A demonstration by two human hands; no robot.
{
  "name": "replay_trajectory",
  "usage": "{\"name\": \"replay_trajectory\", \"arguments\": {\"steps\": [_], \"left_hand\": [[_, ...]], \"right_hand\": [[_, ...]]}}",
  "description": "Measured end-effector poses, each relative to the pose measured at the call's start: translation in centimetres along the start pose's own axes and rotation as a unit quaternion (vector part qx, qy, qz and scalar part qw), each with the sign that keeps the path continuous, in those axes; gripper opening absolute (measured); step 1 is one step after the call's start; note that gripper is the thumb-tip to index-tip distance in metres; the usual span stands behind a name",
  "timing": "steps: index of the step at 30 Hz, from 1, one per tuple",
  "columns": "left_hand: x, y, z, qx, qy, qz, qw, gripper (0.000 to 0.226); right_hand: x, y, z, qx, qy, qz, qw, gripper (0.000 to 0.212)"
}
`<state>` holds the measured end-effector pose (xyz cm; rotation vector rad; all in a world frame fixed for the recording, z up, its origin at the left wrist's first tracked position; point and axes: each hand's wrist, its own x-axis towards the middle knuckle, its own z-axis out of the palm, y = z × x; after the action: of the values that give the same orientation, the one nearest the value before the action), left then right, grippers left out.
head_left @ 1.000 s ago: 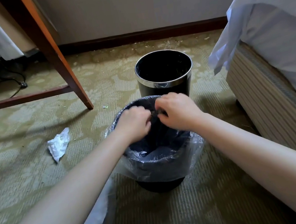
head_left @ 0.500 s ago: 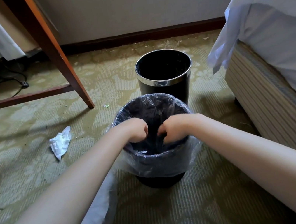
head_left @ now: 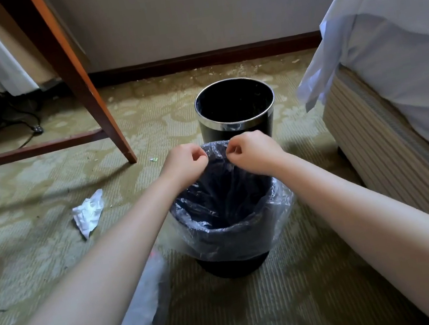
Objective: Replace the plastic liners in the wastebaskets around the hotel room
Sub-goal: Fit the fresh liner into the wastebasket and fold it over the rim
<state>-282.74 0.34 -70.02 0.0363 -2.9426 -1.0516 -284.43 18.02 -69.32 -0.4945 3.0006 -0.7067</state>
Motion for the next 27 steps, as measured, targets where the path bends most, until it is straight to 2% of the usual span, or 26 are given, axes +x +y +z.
{"name": "replay_trajectory", "arguments": {"steps": [2,5,7,11,17,20,24,27], "left_hand": [[0.9,1.3,0.2,-0.035,0.039,-0.021,0.998,0.013],[2.9,3.5,0.0,-0.049,0.052,-0.045,0.996,0.017],[4.4,4.5,-0.4,-0.02,0.032,-0.054,0.998,0.033],[7.2,5.1,-1.2,0.005,-0.011,-0.083,0.997,0.05],[11.1,5.0,-0.5,0.048,-0.098,-0.109,0.988,0.059],[12.8,4.2,0.3,0.048,-0.102,-0.123,0.986,0.065],[14.3,2.8,1.0,0.038,-0.104,-0.139,0.984,0.066],[14.8,2.0,1.3,0.037,-0.104,-0.138,0.984,0.065]], "right_hand": [[0.6,0.7,-1.1,0.073,0.085,0.049,0.993,0.019],[2.0,2.3,-2.6,0.135,0.118,0.108,0.978,0.023],[2.9,3.8,-3.1,0.147,0.106,0.144,0.973,0.029],[4.5,7.0,-3.3,0.075,0.067,0.177,0.979,0.036],[8.7,10.6,-4.1,0.019,0.024,0.227,0.973,0.048],[11.0,11.8,-4.1,-0.008,0.016,0.233,0.972,0.052],[12.8,12.6,-3.7,0.006,0.016,0.252,0.968,0.067],[14.1,13.2,-2.8,0.024,-0.018,0.254,0.967,0.074]]}}
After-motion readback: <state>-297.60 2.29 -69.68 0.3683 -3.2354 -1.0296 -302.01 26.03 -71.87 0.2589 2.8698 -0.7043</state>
